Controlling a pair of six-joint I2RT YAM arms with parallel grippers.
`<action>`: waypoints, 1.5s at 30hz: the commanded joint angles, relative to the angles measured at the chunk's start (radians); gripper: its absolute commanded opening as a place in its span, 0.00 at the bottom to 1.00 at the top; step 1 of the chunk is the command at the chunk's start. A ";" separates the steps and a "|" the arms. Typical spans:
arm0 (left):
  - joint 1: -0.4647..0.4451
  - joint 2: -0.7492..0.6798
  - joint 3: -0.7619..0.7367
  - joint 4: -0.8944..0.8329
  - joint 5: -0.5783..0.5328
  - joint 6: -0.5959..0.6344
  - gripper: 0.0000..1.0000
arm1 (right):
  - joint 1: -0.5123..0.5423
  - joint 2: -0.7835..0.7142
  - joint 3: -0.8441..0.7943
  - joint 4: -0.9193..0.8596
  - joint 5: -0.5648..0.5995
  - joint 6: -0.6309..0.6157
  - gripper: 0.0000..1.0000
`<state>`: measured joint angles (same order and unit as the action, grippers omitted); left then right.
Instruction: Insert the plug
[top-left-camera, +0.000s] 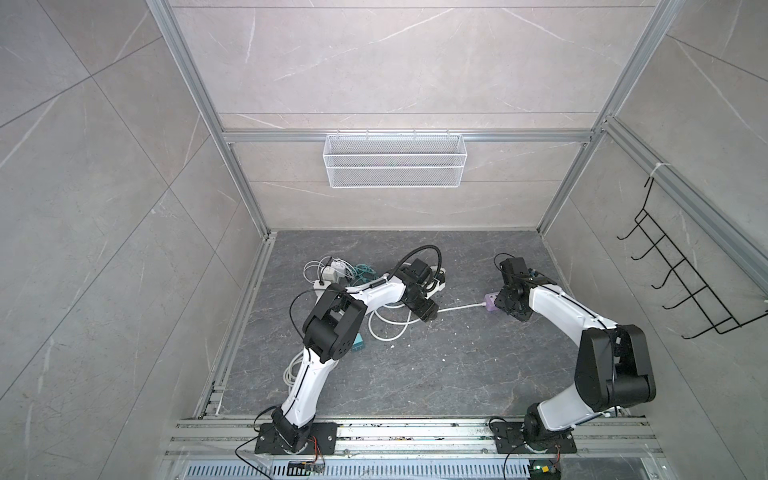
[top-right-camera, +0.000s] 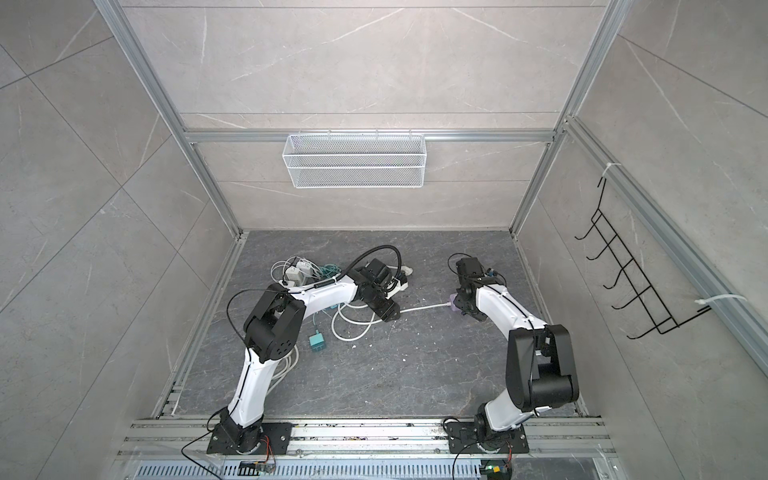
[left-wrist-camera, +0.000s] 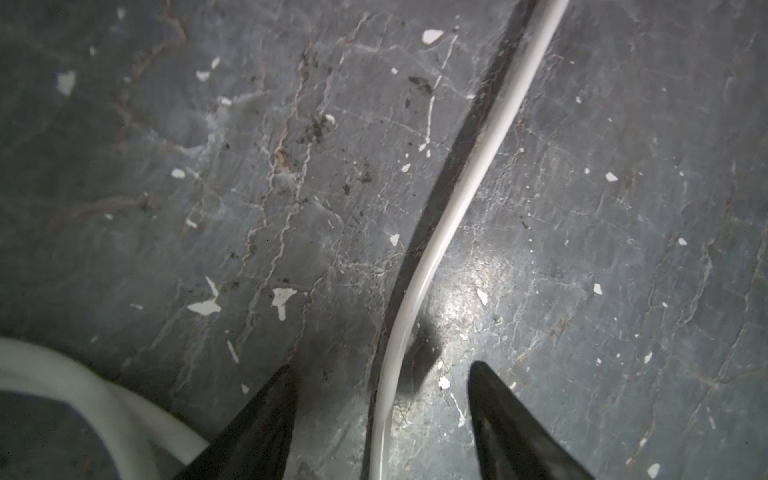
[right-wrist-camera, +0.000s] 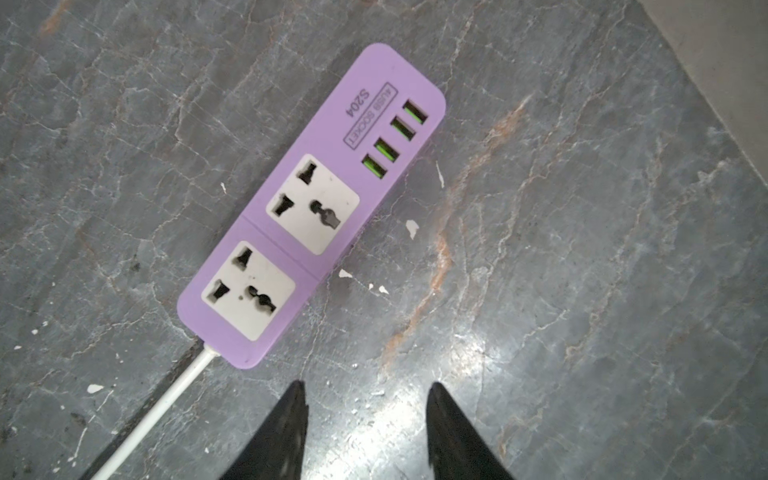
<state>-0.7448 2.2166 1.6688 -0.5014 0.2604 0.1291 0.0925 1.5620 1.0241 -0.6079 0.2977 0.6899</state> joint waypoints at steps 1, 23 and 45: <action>-0.008 0.043 0.041 -0.100 -0.061 0.017 0.59 | -0.019 -0.032 -0.025 0.026 -0.020 -0.025 0.50; -0.064 0.061 -0.083 -0.223 -0.136 0.006 0.26 | -0.083 -0.022 -0.013 0.082 -0.032 0.035 0.52; 0.104 -0.261 -0.464 -0.196 -0.072 -0.251 0.00 | -0.041 0.129 0.087 0.129 -0.020 0.126 0.49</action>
<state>-0.6586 1.9568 1.2686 -0.5274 0.2714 -0.0647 0.0322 1.6615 1.0771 -0.4995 0.2729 0.7799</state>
